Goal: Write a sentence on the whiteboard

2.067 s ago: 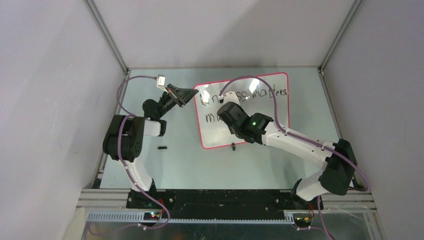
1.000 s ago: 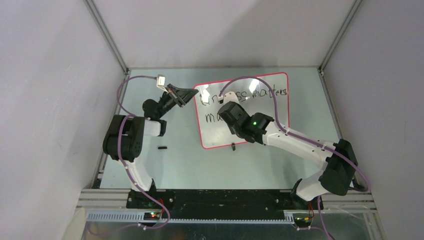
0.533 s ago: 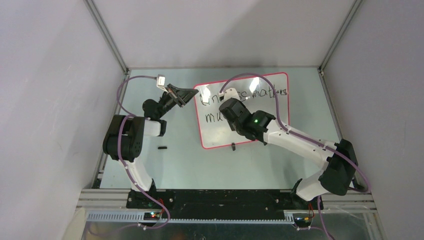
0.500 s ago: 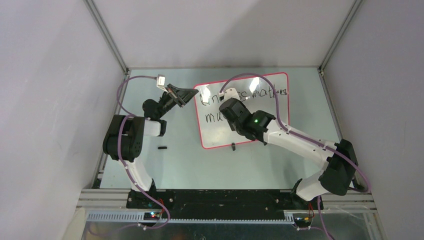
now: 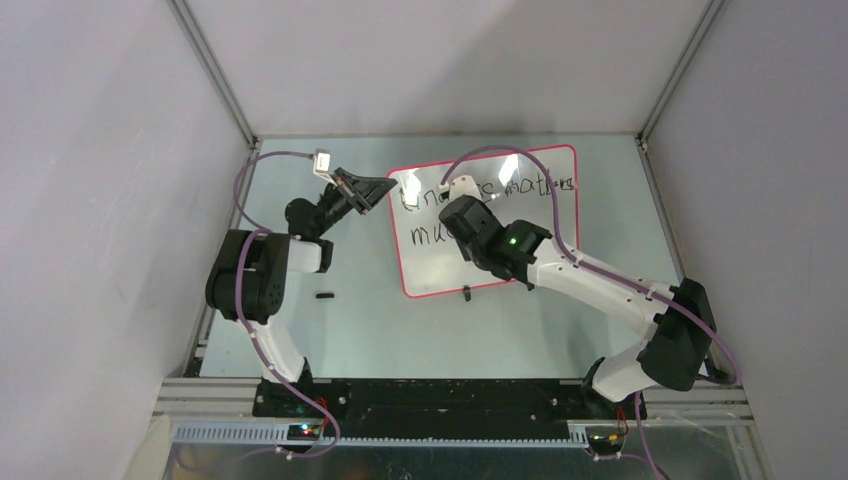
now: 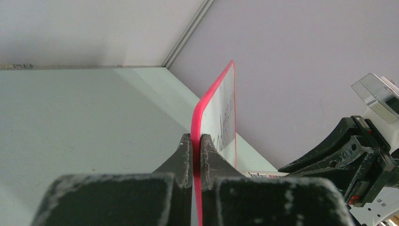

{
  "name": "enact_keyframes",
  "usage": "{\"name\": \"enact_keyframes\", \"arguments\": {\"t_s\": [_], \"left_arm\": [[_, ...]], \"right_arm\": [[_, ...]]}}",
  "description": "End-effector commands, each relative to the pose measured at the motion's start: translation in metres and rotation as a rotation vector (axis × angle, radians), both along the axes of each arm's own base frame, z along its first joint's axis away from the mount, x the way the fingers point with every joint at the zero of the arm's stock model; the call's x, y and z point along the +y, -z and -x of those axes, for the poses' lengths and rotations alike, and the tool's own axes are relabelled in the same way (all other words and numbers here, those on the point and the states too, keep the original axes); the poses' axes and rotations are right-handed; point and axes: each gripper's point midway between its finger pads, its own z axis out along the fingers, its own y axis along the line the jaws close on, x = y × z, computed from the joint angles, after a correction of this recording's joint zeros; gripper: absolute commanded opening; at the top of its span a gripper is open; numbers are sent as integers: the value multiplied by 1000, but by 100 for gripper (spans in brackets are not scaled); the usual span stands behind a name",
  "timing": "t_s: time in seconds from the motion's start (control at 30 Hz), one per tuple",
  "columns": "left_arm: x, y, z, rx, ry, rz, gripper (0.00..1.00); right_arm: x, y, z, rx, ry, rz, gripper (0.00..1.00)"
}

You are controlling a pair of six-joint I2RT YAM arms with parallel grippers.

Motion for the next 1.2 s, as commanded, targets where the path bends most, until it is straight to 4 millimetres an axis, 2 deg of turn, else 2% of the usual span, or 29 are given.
{"name": "enact_keyframes", "arguments": {"t_s": [0.0, 0.33, 0.77, 1.17], "left_arm": [[-3, -7, 3, -96, 15, -43, 0], [-3, -6, 3, -96, 13, -44, 0], [-3, -6, 3, -95, 13, -43, 0], [-3, -6, 3, -95, 13, -43, 0]], "right_arm": [[-9, -26, -11, -63, 56, -30, 0], [-9, -18, -5, -40, 57, -39, 0], [-13, 2, 11, 11, 54, -17, 0], [-14, 3, 17, 15, 53, -23, 0]]}}
